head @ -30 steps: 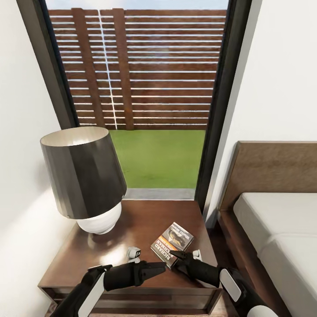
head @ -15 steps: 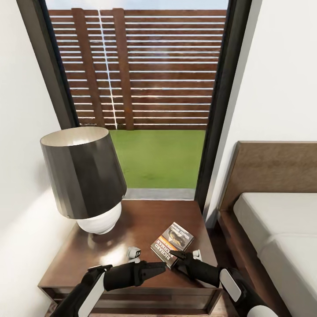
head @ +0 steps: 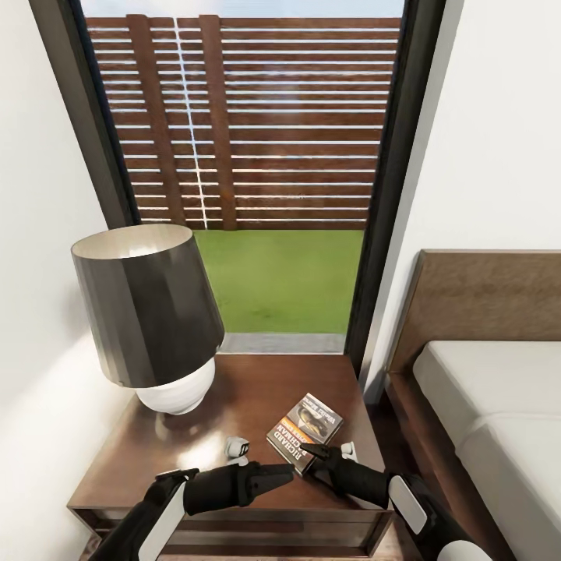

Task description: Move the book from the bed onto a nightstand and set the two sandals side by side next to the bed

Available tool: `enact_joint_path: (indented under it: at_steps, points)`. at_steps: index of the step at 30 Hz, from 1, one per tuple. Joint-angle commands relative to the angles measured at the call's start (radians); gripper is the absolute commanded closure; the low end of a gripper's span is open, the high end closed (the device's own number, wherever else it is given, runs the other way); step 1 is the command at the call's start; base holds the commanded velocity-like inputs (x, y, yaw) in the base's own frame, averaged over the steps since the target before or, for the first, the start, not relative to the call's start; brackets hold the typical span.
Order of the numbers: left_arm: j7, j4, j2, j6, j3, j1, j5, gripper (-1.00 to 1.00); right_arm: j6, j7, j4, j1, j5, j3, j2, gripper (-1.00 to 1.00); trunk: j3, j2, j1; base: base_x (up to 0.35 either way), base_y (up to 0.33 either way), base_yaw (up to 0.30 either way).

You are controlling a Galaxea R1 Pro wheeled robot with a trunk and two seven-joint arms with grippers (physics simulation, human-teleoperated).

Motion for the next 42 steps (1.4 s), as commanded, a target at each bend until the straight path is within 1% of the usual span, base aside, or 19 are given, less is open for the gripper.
enact_joint_path:
  at_steps: [1,6,22,28,42]
  points:
    - [0.001,0.000,0.001,0.010,-0.004,-0.001,0.009,-1.00,0.001,-0.007,0.002,0.000,0.019,0.000,0.000,-1.00,0.003,0.000,0.000,0.000,0.000,0.000]
    - [0.001,0.000,0.001,0.010,-0.004,-0.001,0.009,-1.00,0.001,-0.007,0.002,0.000,0.019,0.000,0.000,-1.00,0.022,0.001,-0.003,0.000,0.000,0.000]
    - [0.001,0.000,0.001,0.010,-0.004,-0.001,0.010,-1.00,0.001,-0.007,0.002,0.000,0.019,0.000,0.000,-1.00,0.022,0.001,-0.003,0.000,0.000,0.000]
    - [0.001,0.000,0.000,0.010,-0.004,-0.001,0.010,-1.00,0.001,-0.007,0.002,0.000,0.019,0.000,0.000,-1.00,0.022,0.001,-0.003,-0.172,0.000,0.000]
    - [0.001,0.000,0.000,0.010,-0.007,-0.001,0.009,-1.00,0.001,-0.007,0.002,0.000,0.019,0.000,0.000,-1.00,0.022,0.001,-0.003,-0.009,0.000,0.000]
